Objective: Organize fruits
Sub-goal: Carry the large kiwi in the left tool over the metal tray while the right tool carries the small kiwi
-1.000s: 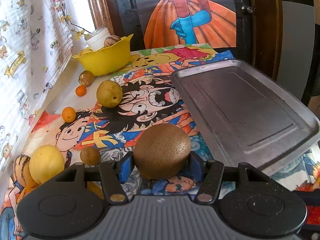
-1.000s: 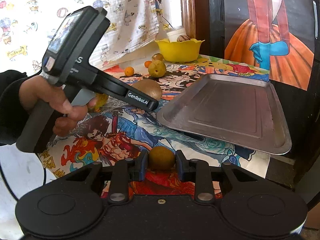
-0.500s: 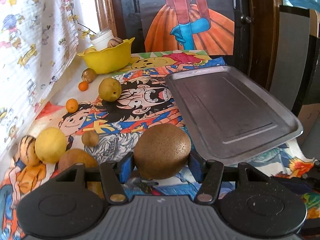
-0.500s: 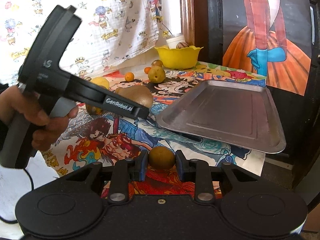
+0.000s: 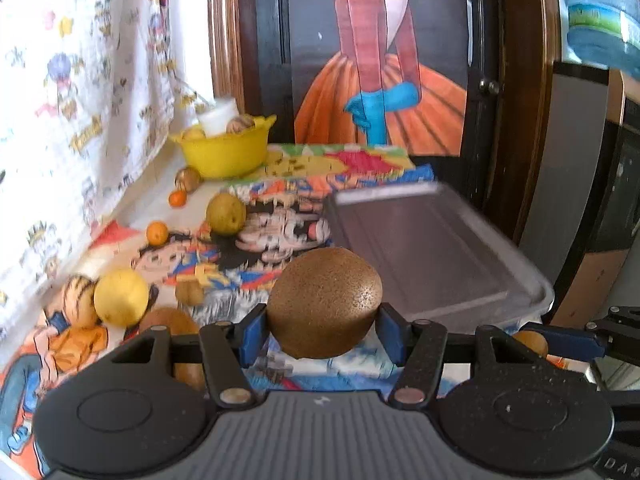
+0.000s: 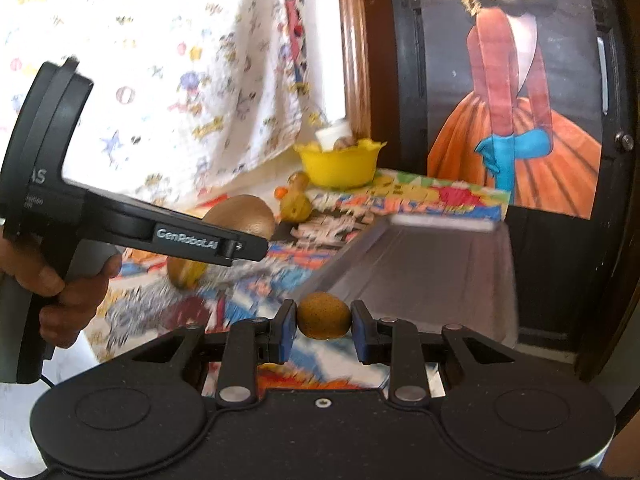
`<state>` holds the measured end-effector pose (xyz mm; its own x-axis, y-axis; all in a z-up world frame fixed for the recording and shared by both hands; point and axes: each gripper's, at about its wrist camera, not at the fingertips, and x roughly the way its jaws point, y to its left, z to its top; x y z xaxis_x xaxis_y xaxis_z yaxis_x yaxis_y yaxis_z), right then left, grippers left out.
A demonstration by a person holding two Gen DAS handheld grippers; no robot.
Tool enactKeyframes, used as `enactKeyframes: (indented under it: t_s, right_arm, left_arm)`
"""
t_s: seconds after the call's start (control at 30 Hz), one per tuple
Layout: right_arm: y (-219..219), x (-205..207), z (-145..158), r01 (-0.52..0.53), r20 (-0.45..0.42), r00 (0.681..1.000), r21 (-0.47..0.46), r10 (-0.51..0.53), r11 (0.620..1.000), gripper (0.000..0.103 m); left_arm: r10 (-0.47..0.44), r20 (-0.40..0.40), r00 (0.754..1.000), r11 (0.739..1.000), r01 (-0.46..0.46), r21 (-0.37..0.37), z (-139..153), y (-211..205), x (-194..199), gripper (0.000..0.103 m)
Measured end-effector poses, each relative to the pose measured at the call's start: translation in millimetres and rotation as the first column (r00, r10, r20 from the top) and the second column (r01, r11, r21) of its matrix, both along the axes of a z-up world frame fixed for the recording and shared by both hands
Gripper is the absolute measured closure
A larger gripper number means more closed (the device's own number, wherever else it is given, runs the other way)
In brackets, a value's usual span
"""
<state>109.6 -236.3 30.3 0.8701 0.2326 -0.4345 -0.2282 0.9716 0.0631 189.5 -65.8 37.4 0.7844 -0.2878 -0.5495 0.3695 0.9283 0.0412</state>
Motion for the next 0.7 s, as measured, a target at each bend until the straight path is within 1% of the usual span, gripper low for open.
enactKeyframes:
  t_s: [0.1,0.2,0.33,0.43,0.5,0.63,0.7]
  right_arm:
    - [-20.3,16.3,18.5,0.002,0.022,1.0,-0.003,-0.002,1.0,0.072]
    - [-43.0,41.2,36.7,0.002,0.048,0.999,-0.01,-0.001,1.0,0.072]
    - [-72.4,92.2,48.4,-0.006,0.054,0.998,-0.037,0.008,0.999,0.072]
    - [-89.3,135.9,46.0,-0.008,0.057,0.998,-0.075,0.012,0.997,0.072]
    - [-98.5,166.7,39.0,-0.008,0.048,0.999,-0.092,0.012,0.996,0.072]
    - [-109.2,217.9,17.9,-0.023,0.037,0.999,-0.142,0.028,0.99,0.072]
    - [-116.1,238.6,5.3,-0.027,0.026,0.999,-0.149,0.031,0.989,0.072]
  left_arm:
    - [0.007,0.018,1.0,1.0,-0.006,-0.021,15.5,-8.4,7.6,0.041]
    - [0.006,0.037,0.999,0.999,-0.004,-0.039,30.9,-20.5,21.4,0.041]
    - [0.005,0.06,0.998,0.998,-0.002,-0.057,44.5,-40.7,53.0,0.041]
    - [0.004,0.055,0.999,0.997,0.0,-0.078,46.4,-54.0,85.8,0.041]
    - [0.009,0.056,0.998,0.996,-0.004,-0.084,43.2,-62.4,108.2,0.041]
    - [0.0,0.038,0.999,0.994,0.005,-0.111,26.4,-75.4,156.3,0.041]
    - [-0.012,0.031,0.999,0.993,0.016,-0.115,14.3,-80.4,174.8,0.041]
